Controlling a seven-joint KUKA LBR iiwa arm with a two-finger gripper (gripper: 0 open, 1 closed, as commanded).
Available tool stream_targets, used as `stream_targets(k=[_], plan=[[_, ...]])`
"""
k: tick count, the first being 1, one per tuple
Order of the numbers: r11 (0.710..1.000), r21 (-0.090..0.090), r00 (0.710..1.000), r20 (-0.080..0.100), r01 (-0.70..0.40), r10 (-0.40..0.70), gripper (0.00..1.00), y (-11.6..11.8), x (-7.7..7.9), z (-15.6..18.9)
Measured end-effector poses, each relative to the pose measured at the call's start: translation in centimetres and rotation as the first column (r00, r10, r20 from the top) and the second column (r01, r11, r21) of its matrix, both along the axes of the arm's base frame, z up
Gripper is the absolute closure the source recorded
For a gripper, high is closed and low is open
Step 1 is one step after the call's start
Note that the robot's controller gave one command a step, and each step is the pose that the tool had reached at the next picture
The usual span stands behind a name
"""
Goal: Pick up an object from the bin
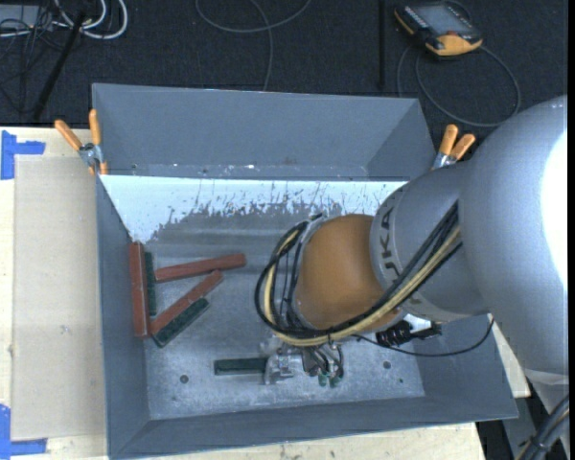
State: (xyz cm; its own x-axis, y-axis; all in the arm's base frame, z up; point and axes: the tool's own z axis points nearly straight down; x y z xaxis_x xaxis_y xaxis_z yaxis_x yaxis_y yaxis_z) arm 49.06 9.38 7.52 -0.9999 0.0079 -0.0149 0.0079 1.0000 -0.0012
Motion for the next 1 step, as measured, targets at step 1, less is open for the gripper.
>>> stream_targets(k=[1], plan=[[1.000,0.003,1.000,-0.006,-0.007,0.007,1.00,-0.12,2.87,18.03]])
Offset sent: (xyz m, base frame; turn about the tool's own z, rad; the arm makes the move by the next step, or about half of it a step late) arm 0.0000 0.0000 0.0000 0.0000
